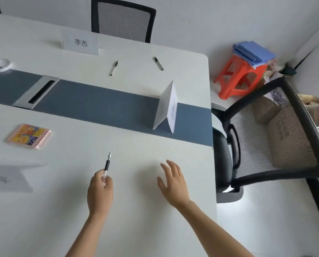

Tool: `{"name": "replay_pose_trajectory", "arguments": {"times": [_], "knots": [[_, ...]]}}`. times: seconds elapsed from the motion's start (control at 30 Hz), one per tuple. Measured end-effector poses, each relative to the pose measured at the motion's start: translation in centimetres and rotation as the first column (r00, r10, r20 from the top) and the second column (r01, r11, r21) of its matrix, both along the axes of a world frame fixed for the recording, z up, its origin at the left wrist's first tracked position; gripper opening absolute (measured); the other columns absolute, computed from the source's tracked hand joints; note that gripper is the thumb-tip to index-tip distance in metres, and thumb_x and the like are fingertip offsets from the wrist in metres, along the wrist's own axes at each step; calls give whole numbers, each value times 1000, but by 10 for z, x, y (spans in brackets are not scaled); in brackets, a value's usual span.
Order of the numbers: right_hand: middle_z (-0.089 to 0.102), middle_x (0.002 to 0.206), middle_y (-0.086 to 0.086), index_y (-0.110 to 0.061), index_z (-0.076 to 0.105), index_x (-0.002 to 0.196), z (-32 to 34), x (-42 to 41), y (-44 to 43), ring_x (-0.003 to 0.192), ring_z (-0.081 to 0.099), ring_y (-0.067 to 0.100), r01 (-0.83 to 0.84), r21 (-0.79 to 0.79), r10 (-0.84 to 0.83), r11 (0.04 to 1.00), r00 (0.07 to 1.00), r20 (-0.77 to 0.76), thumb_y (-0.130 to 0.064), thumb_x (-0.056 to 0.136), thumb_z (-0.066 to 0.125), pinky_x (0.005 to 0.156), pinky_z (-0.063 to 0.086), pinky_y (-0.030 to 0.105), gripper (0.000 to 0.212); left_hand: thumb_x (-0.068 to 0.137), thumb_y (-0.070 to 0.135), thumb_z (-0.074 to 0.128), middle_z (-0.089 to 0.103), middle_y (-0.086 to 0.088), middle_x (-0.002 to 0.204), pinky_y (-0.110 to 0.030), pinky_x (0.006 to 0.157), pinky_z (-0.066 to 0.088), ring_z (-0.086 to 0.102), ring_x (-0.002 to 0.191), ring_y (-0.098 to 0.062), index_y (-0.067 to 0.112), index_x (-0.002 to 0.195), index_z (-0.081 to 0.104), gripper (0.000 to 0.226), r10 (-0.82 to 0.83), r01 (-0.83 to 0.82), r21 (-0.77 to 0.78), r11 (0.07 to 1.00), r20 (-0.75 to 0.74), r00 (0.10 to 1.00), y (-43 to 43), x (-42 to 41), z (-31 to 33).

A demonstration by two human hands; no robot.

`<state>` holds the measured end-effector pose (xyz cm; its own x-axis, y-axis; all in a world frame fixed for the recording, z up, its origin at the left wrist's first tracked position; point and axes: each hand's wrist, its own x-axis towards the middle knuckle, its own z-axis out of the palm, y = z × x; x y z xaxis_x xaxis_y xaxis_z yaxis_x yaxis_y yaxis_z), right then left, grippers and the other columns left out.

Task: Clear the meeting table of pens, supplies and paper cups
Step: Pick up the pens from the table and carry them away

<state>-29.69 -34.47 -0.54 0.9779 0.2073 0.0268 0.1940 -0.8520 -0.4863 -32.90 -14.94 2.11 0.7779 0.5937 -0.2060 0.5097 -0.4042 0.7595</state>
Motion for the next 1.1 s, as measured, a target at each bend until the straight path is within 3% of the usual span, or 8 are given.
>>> {"name": "replay_pose_trajectory", "arguments": {"times": [0.07, 0.13, 0.3, 0.47, 0.53, 0.7, 0.97, 1.1], "knots": [[60, 122, 13, -21, 42, 117, 0, -10, -37, 117, 52, 30, 5, 45, -7, 999, 999, 43, -50, 93, 20, 87, 51, 41, 43, 92, 11, 42, 60, -20, 114, -33, 74, 34, 54, 101, -35, 4, 116, 53, 27, 53, -53, -17, 998, 28, 998, -34, -9, 0], [60, 120, 14, -21, 43, 114, 0, -17, -77, 114, 52, 29, -20, 89, 13, 996, 997, 81, -43, 91, 31, 86, 52, 42, 35, 93, 16, 42, 61, -20, 110, -34, 74, 36, 56, 104, -37, 7, 114, 53, 26, 136, -135, -32, 990, 43, 990, -74, -18, -1], [64, 108, 14, -17, 49, 107, 3, -24, -169, 103, 44, 19, -68, 94, 48, 993, 978, 201, -31, 81, 43, 78, 54, 39, 30, 94, 18, 39, 50, -10, 75, -32, 63, 34, 53, 78, -34, 11, 113, 54, 25, 218, -215, -70, 974, 38, 975, -168, -29, -1], [64, 105, 14, -11, 56, 104, 14, 1, -222, 100, 49, 22, -36, 83, 19, 996, 980, 196, -31, 82, 42, 78, 53, 38, 34, 92, 12, 40, 62, -21, 99, -39, 74, 43, 57, 94, -38, 8, 108, 55, 22, 275, -266, -119, 957, 76, 958, -215, -14, 5], [63, 108, 13, -7, 61, 105, 17, 12, -219, 100, 56, 29, -54, 79, 41, 995, 987, 153, -34, 82, 37, 80, 53, 39, 42, 91, 10, 40, 61, -19, 99, -41, 78, 44, 56, 93, -38, 7, 105, 54, 20, 311, -299, -120, 947, 103, 945, -217, -10, 7], [54, 126, 10, -9, 56, 119, 17, 34, -183, 117, 45, 27, -158, 119, 157, 980, 987, 14, -48, 79, 21, 93, 42, 34, 66, 90, 10, 43, 61, -20, 91, -39, 71, 45, 50, 75, -30, 9, 103, 53, 17, 379, -374, -68, 925, 95, 921, -192, -18, 7], [56, 119, 13, -5, 57, 114, 27, 109, -134, 111, 47, 29, -121, 220, 105, 968, 991, 79, -35, 85, 36, 88, 41, 32, 47, 90, 7, 42, 62, -24, 104, -40, 80, 43, 56, 95, -39, 2, 110, 54, 23, 507, -509, -8, 861, 100, 856, -121, 19, 10], [53, 122, 13, -6, 56, 115, 35, 165, -119, 115, 43, 29, -102, 274, 76, 956, 992, 101, -42, 83, 31, 88, 34, 28, 54, 90, 7, 43, 62, -23, 103, -37, 77, 41, 53, 85, -33, 2, 110, 56, 24, 532, -532, -16, 846, 68, 844, -117, 38, 3]]}}
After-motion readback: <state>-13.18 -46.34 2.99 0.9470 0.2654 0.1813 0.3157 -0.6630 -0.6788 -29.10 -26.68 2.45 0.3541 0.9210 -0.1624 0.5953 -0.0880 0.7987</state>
